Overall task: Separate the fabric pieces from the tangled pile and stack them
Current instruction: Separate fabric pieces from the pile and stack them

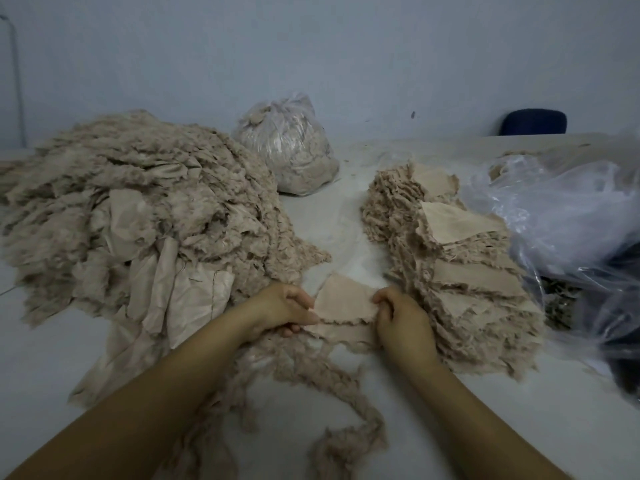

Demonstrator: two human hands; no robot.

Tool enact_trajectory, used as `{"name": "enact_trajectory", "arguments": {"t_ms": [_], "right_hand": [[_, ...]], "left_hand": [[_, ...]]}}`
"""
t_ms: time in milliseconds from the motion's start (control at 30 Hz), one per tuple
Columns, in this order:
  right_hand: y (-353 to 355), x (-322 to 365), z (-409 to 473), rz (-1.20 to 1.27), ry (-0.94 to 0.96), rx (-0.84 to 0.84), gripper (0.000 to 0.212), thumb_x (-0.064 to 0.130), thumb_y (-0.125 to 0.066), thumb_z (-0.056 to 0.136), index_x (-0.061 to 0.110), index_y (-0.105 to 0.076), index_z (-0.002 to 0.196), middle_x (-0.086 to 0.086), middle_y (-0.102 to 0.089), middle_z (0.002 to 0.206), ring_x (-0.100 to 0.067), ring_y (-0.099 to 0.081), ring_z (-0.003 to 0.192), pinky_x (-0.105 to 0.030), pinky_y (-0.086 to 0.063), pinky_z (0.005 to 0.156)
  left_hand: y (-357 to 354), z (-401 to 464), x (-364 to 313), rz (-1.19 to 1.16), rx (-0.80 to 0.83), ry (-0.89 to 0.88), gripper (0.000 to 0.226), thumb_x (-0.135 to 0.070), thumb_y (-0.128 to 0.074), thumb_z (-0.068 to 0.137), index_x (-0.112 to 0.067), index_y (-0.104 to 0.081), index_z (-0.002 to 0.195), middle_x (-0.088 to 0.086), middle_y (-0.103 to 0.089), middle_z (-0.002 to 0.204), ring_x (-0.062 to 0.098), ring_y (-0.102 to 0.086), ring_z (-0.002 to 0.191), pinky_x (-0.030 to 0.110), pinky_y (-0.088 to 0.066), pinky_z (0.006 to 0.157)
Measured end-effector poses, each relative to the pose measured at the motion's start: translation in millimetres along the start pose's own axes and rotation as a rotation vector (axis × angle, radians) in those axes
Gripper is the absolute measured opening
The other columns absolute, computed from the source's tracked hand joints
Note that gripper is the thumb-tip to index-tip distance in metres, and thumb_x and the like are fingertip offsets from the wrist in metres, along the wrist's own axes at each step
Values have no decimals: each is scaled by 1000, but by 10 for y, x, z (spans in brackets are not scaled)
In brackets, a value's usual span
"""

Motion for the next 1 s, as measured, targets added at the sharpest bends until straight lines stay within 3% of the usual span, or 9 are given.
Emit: {"name": "enact_trajectory", "arguments": {"t_ms": [100, 300, 367, 500, 600, 733, 800, 900, 1000], "right_hand": [[-10, -12, -35, -78, -33, 68, 27, 8, -40, 98, 10, -65, 108, -12, -60, 113, -30, -61, 94, -38, -50, 82], [-38, 106, -237, 8, 60, 27, 30, 9, -42, 97, 14, -66, 114, -3, -64, 111, -18, -60, 99, -20, -42, 82], [-94, 74, -253, -37, 32, 86, 31, 12, -40, 99, 16, -65, 116, -3, -63, 114, -18, -60, 101, -23, -44, 83], [-113, 2, -259, -144, 27, 109, 31, 16, -40, 99, 23, -65, 116, -1, -62, 111, -18, -60, 97, -26, -46, 75], [-142, -11, -241, -173, 44, 115, 30, 19, -40, 99, 26, -65, 116, 0, -60, 110, -17, -60, 95, -25, -45, 72], [-142, -16, -179, -239, 46, 113, 31, 23, -38, 100, 25, -62, 120, -2, -55, 111, -21, -61, 94, -30, -49, 76], [-114, -16, -161, -311, 52, 78, 30, 26, -38, 100, 24, -59, 121, -3, -48, 111, -24, -59, 88, -30, -48, 70], [-113, 34, -221, -278, 192, 5, 26, 29, -48, 96, 22, -61, 118, -3, -42, 107, -20, -50, 78, -26, -40, 58], [-225, 12, -265, -251, 298, 124, 30, 36, -52, 95, 27, -62, 122, 0, -46, 115, -16, -52, 96, -27, -45, 67]], "left_hand": [[5, -22, -37, 93, 11, -8, 25, -1, -75, 77, -6, -60, 97, 6, -59, 64, 3, -52, 42, 15, -48, 44], [-78, -26, 40, 63, 61, 49, 29, 6, -66, 82, 4, -57, 109, 11, -65, 72, 10, -65, 51, 21, -55, 50], [-106, -7, 65, 39, 36, 40, 23, 6, -62, 86, 4, -56, 108, 14, -64, 69, 11, -64, 48, 21, -55, 47], [-98, 64, 39, -76, -62, 15, 13, -16, -43, 100, -7, -53, 99, 11, -56, 72, 13, -60, 41, 21, -50, 38], [-112, 126, -38, -20, -78, -46, 16, -34, -53, 95, -18, -52, 100, 7, -58, 82, 11, -60, 43, 19, -46, 38], [-180, 240, -232, 128, -87, -259, 12, -10, -60, 91, -21, -61, 93, 4, -62, 82, 4, -54, 40, 18, -43, 40], [-154, 292, -214, 113, -129, -254, 11, -9, -62, 89, -20, -62, 89, 3, -63, 92, 6, -57, 47, 19, -44, 42], [-82, 351, -57, 293, -149, -249, 17, -16, -70, 85, -14, -66, 101, 0, -62, 101, 5, -59, 72, 19, -47, 57], [-6, 332, 70, 261, -159, -208, 23, -17, -72, 83, -12, -63, 104, 0, -58, 86, 6, -55, 59, 17, -47, 49]]}}
Point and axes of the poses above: each hand's wrist, its own z-axis towards the middle knuckle, its own y-axis out of the back of the hand, x = y × z, the point moved 4 cm from there along z, towards the middle knuckle
